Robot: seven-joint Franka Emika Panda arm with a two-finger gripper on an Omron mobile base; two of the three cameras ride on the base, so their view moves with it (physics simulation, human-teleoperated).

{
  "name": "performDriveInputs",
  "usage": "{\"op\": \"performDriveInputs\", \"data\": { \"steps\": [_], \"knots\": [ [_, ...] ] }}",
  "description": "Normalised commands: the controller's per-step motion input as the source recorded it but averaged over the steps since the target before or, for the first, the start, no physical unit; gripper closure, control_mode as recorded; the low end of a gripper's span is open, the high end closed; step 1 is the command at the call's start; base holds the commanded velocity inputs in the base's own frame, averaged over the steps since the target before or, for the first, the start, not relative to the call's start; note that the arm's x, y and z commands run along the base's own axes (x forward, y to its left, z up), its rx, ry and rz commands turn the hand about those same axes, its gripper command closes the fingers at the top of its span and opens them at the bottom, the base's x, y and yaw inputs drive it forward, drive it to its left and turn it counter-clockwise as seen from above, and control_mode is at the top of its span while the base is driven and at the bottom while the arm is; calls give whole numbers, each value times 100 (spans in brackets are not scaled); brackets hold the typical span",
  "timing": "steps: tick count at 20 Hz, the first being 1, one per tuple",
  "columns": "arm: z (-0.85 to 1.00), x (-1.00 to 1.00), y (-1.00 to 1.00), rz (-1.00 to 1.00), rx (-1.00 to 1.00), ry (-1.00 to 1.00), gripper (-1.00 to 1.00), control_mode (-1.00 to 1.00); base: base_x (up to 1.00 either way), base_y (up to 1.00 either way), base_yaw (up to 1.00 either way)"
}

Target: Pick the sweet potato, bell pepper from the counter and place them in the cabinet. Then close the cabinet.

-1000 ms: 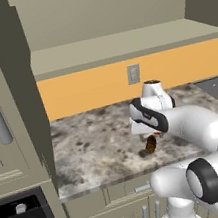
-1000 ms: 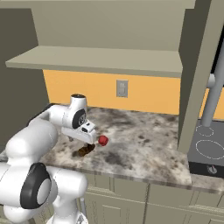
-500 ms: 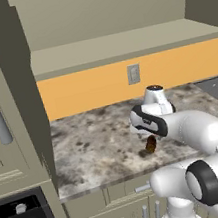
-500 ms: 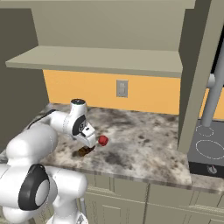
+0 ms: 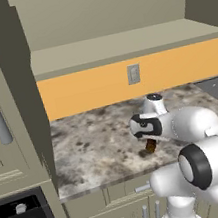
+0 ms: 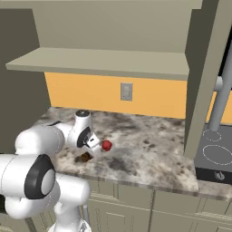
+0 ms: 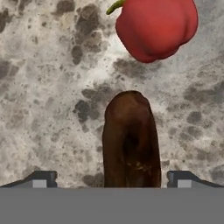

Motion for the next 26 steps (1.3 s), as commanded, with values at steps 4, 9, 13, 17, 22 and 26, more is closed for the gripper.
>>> {"op": "performDriveInputs", "data": {
  "steps": [4,9,13,17,22,26],
  "knots": [
    [-39,12,-12,-2,0,0,-100,-100,0,0,0],
    [-48,8,-4,-3,-1,0,-100,-100,0,0,0],
    [-65,0,0,-4,-6,0,100,-100,0,0,0],
    [-44,-19,4,-5,-4,-2,100,-100,0,0,0],
    [2,-95,-30,-11,1,-23,100,-100,0,0,0],
    [74,-96,-11,-12,8,-36,100,-100,0,0,0]
  ]
}}
